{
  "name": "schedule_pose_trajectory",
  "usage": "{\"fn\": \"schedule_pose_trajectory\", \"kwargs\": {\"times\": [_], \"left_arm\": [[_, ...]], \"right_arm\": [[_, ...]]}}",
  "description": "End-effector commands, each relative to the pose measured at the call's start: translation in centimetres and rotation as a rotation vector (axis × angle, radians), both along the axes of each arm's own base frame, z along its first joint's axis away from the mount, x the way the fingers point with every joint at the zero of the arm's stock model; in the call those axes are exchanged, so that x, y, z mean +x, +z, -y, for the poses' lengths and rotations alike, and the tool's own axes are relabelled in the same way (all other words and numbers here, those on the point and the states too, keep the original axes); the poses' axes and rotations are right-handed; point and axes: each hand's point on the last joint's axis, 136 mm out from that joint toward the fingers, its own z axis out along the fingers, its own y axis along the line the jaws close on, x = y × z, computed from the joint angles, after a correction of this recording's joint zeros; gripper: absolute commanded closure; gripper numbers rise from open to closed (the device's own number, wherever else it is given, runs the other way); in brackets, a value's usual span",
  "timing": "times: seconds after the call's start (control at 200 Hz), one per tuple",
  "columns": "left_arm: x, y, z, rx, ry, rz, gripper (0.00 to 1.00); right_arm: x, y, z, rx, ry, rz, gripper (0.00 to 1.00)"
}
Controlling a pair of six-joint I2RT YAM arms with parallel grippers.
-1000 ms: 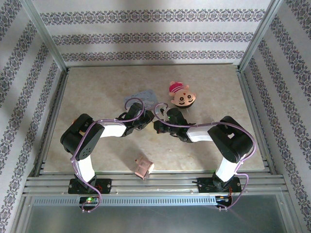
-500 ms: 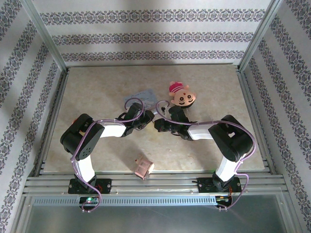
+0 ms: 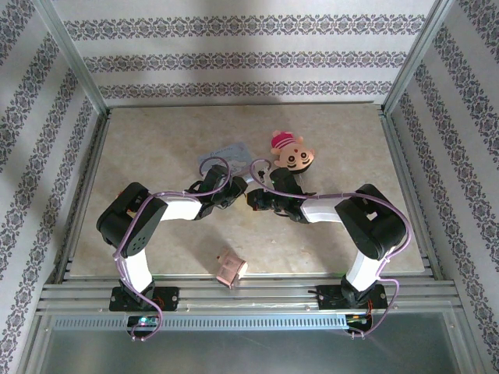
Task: Unlock a padlock with a key
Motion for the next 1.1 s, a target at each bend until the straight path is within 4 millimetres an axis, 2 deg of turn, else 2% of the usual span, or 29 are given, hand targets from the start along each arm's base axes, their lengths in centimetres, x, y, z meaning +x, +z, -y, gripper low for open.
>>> {"fn": "schedule_pose_trajectory", "kwargs": {"times": [0.0, 0.165, 0.525, 0.879, 1.094], "left_arm": [[-3.8, -3.1, 1.3, -0.068, -0.072, -0.202, 0.96], [-3.7, -3.1, 1.3, -0.07, -0.073, -0.202, 0.96], [-3.7, -3.2, 1.4, -0.073, -0.075, -0.206, 0.96], [-3.9, -3.4, 1.5, -0.079, -0.077, -0.211, 0.96], [-3.9, -3.3, 1.6, -0.091, -0.082, -0.21, 0.96]], "right_arm": [[2.8, 3.7, -0.5, 0.041, -0.053, 0.133, 1.0], [3.0, 4.2, -0.4, 0.019, -0.047, 0.16, 1.0], [2.8, 4.4, -1.5, -0.087, 0.019, 0.204, 1.0], [3.1, 4.7, -1.1, -0.19, 0.005, 0.262, 1.0], [3.3, 5.6, -1.5, -0.161, 0.01, 0.261, 1.0]]}}
